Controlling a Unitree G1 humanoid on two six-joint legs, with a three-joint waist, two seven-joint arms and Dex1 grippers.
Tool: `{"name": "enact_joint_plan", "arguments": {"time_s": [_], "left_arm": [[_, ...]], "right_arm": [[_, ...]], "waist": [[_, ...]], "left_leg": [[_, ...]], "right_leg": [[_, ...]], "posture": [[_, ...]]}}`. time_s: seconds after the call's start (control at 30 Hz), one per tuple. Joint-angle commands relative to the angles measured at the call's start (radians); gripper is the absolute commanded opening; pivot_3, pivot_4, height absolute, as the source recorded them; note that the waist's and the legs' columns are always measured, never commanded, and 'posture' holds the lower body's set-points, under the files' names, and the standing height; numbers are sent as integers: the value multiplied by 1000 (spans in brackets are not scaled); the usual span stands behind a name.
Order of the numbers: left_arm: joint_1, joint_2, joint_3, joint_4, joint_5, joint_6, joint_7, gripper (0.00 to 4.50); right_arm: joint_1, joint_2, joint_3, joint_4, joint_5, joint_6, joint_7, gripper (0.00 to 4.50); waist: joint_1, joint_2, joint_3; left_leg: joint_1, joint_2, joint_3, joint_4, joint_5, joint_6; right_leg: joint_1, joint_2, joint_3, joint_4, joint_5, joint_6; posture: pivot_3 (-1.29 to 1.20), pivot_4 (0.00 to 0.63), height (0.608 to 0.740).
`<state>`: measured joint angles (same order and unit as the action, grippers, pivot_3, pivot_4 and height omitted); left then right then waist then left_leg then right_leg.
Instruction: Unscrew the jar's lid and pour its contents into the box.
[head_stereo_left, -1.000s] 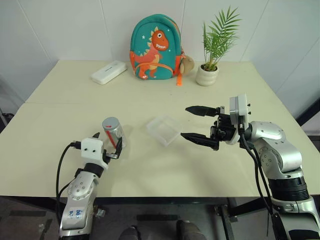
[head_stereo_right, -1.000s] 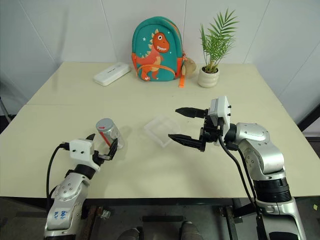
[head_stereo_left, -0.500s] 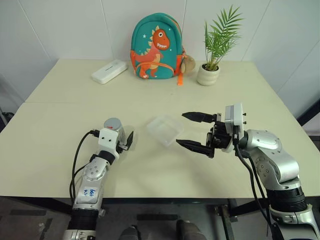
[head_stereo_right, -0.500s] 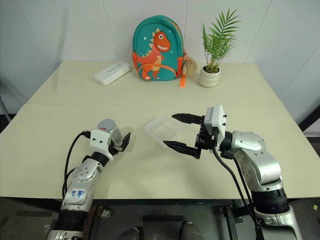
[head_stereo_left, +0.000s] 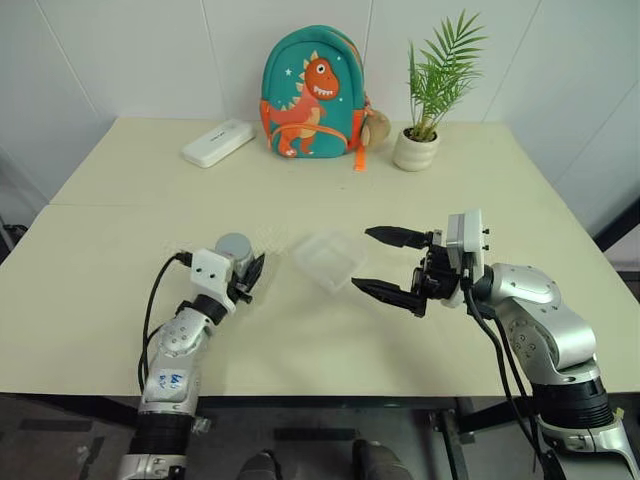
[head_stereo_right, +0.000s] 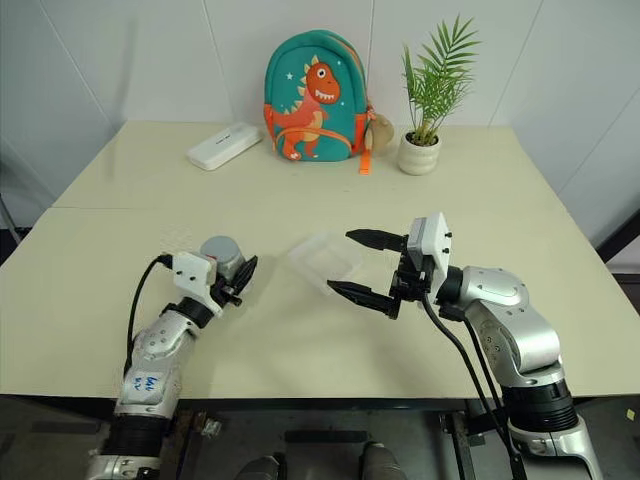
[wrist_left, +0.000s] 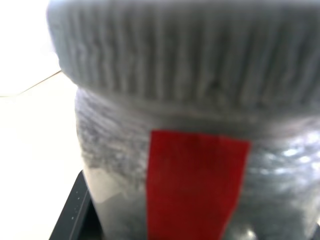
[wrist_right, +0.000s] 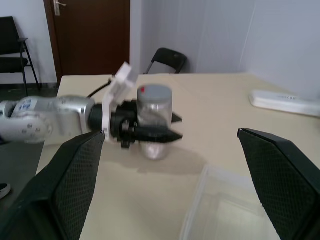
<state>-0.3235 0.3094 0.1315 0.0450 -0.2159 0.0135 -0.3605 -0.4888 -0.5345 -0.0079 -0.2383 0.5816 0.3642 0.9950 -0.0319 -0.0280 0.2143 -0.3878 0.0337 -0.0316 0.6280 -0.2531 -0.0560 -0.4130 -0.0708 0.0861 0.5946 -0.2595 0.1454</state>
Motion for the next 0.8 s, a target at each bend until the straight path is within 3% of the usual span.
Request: {"name": "enact_joint_plan", "arguments": {"time_s": [0.03,0.17,0.23,0.47,0.8], "left_arm": [[-34,122,54,-153,-206,129,-209,2102],[-5,300,15,-264,-349,339,-423,2102],[-9,339,-9,-287,-370,386,-475,2102],[-101,300,-90,-289,-370,458,-504,2102],[-173,276,-118,-270,-350,487,-516,2102]], "right_arm": [[-68,18,16,-63,23,104,-87,4500],[-136,50,60,-90,38,205,-143,4500],[-168,78,76,-88,32,222,-167,4500],[-249,214,162,-79,2,259,-251,4500],[-280,281,204,-28,-43,254,-272,4500]], "waist": [[-4,0,0],[-9,1,0],[-9,1,0],[-4,1,0],[-10,1,0]], "left_leg": [[0,0,0,0,0,0],[0,0,0,-1,0,0],[0,0,0,-2,-1,0],[-2,0,-1,-2,-1,0],[-3,0,0,-2,-2,0]], "right_leg": [[-1,0,0,1,0,0],[-1,0,0,1,-2,-3],[-1,0,0,0,-2,-3],[-2,0,-1,-1,-1,-3],[-4,0,-1,0,-1,-1]], "posture": [[0,150,740],[0,150,740],[0,150,740],[0,150,740],[0,150,740]]}}
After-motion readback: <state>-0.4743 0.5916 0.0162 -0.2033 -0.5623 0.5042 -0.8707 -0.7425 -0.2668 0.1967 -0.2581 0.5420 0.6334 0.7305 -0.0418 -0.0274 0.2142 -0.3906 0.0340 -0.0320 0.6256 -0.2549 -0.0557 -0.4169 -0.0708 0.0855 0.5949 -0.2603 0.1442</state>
